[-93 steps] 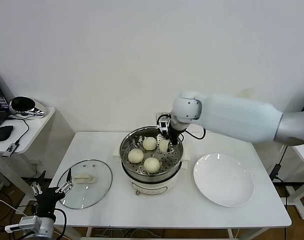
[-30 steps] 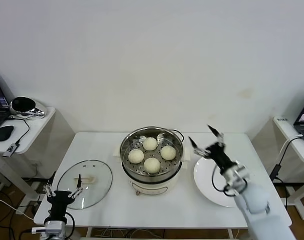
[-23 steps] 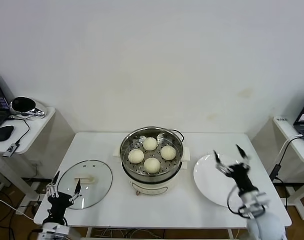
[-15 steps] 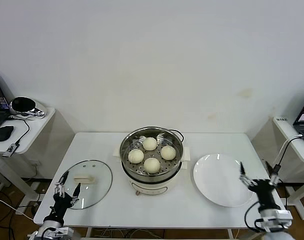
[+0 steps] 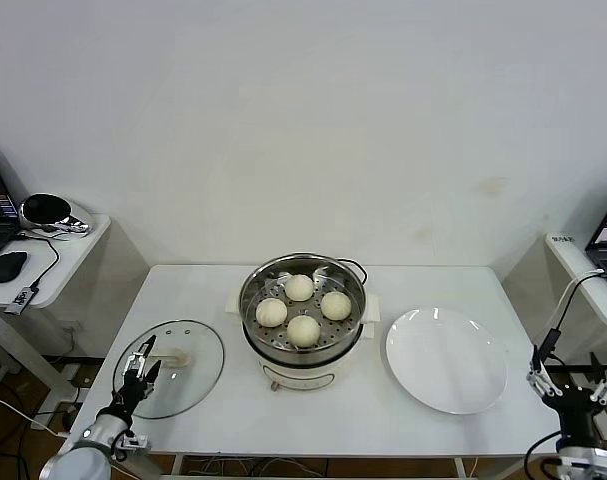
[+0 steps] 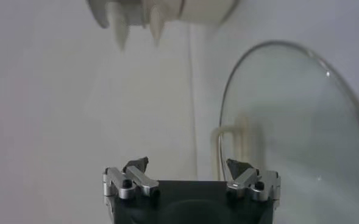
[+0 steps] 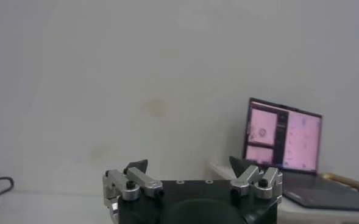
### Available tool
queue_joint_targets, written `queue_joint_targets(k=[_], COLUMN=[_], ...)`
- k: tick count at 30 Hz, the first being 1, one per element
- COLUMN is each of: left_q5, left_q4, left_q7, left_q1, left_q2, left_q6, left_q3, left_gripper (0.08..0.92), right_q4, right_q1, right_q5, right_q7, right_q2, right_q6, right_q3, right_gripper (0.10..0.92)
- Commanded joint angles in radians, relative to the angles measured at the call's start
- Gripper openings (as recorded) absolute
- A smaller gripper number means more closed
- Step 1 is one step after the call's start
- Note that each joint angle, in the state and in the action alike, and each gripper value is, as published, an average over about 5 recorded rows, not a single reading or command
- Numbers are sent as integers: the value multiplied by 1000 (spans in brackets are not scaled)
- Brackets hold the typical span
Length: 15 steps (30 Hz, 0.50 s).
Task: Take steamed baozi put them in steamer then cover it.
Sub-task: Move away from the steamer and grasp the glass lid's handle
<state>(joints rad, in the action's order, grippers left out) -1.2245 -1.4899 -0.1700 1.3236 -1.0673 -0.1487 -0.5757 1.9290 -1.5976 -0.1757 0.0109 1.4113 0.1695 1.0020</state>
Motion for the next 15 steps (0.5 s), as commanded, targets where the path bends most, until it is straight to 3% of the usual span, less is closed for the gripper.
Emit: queue_joint_targets(k=[1,15], left_q5=[-103,-95], left_q4=[149,201], left_q7=[9,7], left_q1=[-147,-201], left_q2=[15,-1], left_q6=[-7,-33], left_q3=[28,40], left_gripper=[823,805], right_q4=[4,-24], right_q1=[-26,-27], right_q5=[7,22], right_q7=[-21,-17], right_q2=[24,23], right_q6=[8,23], right_q3=[35,16], right_gripper=[823,823])
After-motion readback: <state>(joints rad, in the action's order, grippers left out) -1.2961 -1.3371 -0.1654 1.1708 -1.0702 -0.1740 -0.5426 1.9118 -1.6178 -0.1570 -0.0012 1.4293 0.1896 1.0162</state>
